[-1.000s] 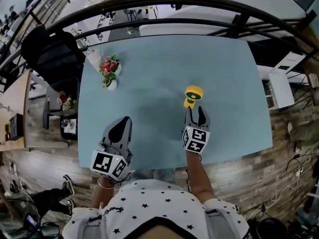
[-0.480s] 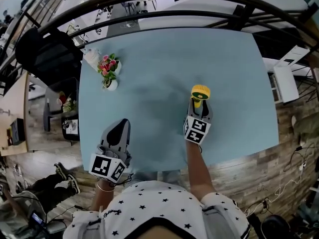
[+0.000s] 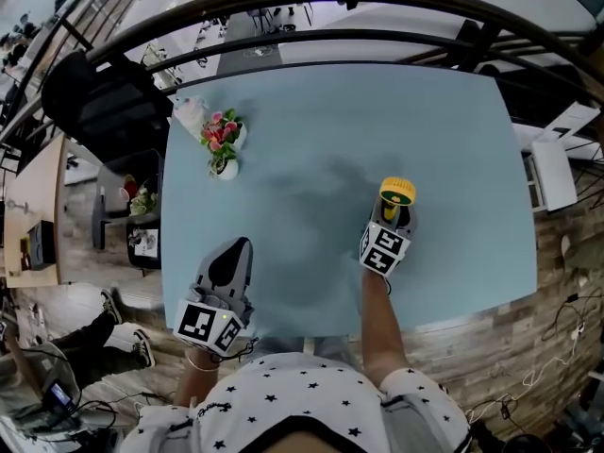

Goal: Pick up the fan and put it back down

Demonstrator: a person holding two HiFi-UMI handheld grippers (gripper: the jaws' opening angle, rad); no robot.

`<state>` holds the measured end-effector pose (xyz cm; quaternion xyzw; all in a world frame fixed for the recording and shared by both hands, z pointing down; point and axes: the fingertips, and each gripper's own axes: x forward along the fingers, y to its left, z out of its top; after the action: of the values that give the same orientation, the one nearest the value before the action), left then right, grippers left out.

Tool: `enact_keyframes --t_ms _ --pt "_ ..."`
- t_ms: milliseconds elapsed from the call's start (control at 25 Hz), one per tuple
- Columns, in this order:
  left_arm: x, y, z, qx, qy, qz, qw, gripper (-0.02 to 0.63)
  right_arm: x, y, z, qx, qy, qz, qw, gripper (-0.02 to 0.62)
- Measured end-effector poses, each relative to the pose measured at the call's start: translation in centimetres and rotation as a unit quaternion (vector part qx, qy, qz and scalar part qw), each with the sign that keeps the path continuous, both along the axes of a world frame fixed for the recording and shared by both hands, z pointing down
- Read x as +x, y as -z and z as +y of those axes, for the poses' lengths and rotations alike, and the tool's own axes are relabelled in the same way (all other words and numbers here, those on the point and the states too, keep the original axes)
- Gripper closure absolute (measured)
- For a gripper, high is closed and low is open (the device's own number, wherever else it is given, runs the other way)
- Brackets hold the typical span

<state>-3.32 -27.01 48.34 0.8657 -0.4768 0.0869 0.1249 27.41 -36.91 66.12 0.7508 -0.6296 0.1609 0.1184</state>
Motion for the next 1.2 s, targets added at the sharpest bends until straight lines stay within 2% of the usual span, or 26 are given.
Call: enact_keyframes --t_ms 160,200,560,800,1200 --pt "0.1 -0.1 0.1 -0.004 0.002 -0.001 1.0 0.577 0.2 0.0 -0.2 0.001 0.001 0.005 1.0 0.398" --pt "0.1 -0.1 0.1 -0.004 0.001 -0.001 1.0 0.577 0.2 0.0 -0.3 0.001 0.002 0.006 1.0 0.417" --pt "0.3 -0.1 0.3 -0.004 0.002 -0.003 1.0 0.577 0.2 0.8 -0.2 0.018 0.015 0.028 0.999 0.42" --pt "0.9 0.3 0.2 0.004 -0.001 0.001 1.0 0.577 0.3 2.5 0.2 0.033 0.021 0.018 0.999 0.42" --pt "-0.6 2.6 0.5 0.035 0.027 0.013 0.9989 0.577 -2.8 9.0 1.2 0.073 0.09 0.011 0.993 0.42"
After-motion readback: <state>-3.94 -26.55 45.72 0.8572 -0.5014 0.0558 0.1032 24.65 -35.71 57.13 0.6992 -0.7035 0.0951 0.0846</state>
